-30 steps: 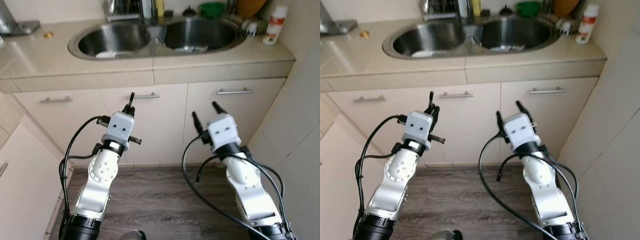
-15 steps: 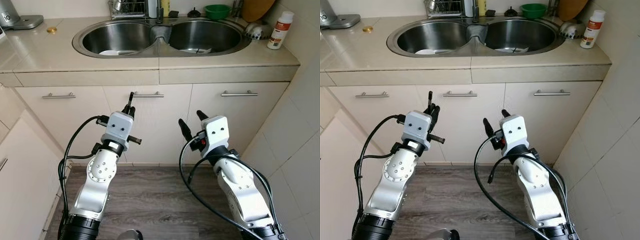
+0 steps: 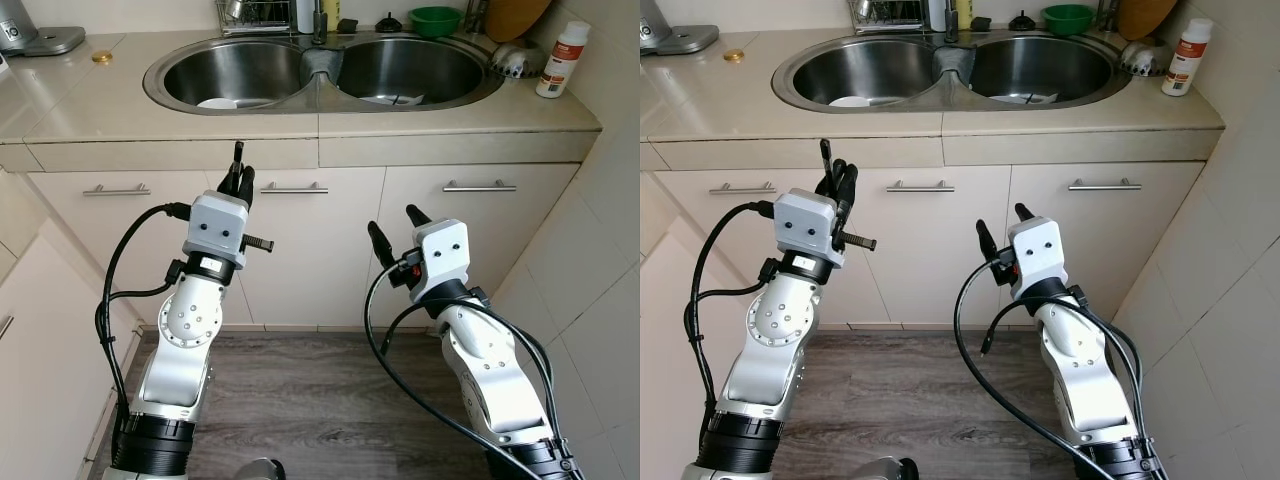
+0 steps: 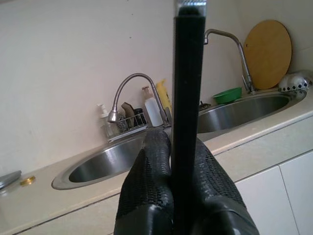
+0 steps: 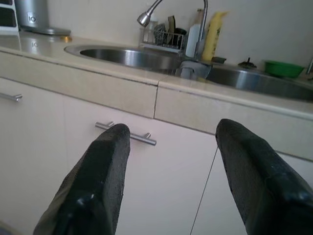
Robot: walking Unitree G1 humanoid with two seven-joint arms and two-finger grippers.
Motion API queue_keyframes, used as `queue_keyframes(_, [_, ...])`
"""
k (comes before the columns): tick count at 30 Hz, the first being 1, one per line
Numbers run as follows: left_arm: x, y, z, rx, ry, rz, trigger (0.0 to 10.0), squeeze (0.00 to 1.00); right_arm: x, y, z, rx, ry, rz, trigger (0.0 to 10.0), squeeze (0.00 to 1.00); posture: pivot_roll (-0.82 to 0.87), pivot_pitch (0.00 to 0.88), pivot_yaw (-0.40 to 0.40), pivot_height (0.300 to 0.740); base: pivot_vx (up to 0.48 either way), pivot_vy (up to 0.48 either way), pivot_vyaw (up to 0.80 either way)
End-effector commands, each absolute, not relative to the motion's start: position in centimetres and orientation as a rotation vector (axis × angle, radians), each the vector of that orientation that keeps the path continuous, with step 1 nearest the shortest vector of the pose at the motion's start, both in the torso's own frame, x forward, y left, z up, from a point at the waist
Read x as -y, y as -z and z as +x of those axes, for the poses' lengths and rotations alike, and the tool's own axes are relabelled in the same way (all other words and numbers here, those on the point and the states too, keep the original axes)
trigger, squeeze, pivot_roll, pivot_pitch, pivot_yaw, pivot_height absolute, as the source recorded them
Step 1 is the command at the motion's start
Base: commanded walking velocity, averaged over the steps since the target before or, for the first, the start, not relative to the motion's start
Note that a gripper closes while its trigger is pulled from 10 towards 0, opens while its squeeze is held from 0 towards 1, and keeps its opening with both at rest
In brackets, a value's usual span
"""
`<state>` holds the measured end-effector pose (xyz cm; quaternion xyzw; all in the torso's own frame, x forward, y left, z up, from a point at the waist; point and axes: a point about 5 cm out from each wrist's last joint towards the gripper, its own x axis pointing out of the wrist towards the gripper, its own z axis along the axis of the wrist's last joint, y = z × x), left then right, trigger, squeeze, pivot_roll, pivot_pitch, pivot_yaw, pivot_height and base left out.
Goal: Kitchen organization
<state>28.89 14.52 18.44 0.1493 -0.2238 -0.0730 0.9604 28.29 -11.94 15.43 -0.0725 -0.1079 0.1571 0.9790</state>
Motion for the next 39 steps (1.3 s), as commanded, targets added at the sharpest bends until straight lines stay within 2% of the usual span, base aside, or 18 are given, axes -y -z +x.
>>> queue_keyframes(1, [-14.3, -19.1, 28.7, 0.487, 0.162, 0.311, 10.0, 0.0, 12.0, -16.7, 28.4, 0.276, -0.303, -0.146, 10.0, 0.0, -0.09, 0.049, 0.025, 0.74, 0.0, 0.0, 0.0])
queue_keyframes(21, [-14.1, -19.5, 28.8, 0.503, 0.172, 0.302, 10.0, 0.0, 11.8, -17.8, 28.7, 0.329, -0.288, -0.171, 10.0, 0.0, -0.09, 0.037, 0.023, 0.74, 0.012, 0.0, 0.0])
queue_keyframes(30, [-14.0, -19.6, 29.0, 0.507, 0.174, 0.298, 10.0, 0.0, 11.3, -17.9, 28.7, 0.347, -0.304, -0.214, 10.0, 0.0, -0.09, 0.031, 0.024, 0.74, 0.3, 0.0, 0.0])
queue_keyframes(36, [-13.8, -19.8, 29.1, 0.516, 0.178, 0.291, 10.0, 0.0, 11.1, -17.7, 28.6, 0.354, -0.308, -0.227, 10.0, 0.0, -0.09, 0.03, 0.024, 0.74, 0.331, 0.0, 0.74])
queue_keyframes(39, [-13.8, -19.9, 29.1, 0.52, 0.179, 0.289, 10.0, 0.0, 11.3, -17.8, 28.7, 0.356, -0.297, -0.215, 10.0, 0.0, -0.09, 0.033, 0.023, 0.74, 0.342, 0.0, 0.0])
